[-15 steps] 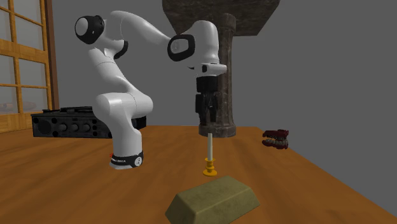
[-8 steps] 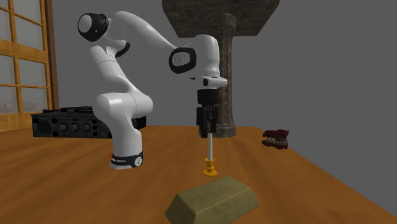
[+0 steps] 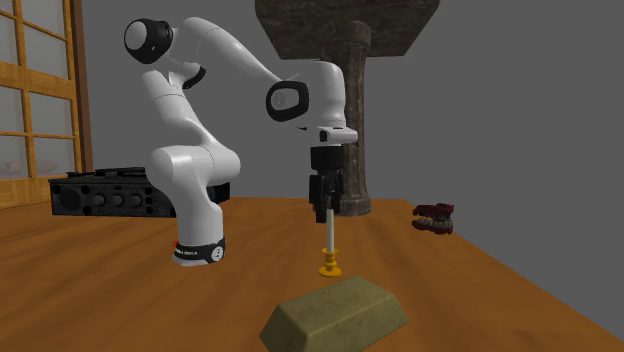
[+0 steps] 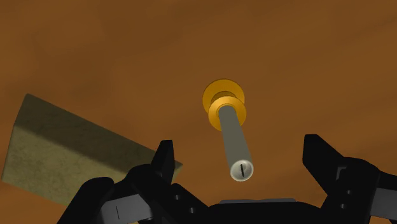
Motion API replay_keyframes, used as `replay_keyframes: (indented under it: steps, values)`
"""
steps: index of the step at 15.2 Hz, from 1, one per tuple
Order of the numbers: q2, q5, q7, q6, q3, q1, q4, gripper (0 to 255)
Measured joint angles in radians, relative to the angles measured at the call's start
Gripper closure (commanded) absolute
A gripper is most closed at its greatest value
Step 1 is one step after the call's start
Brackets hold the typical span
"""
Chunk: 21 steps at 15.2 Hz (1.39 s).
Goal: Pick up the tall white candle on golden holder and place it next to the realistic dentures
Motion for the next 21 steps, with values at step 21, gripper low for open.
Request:
replay_keyframes:
  steps: [21]
  values:
    - [-0.064,-0.009,0.002,-0.149,-0.013,-0.002,0.086,255]
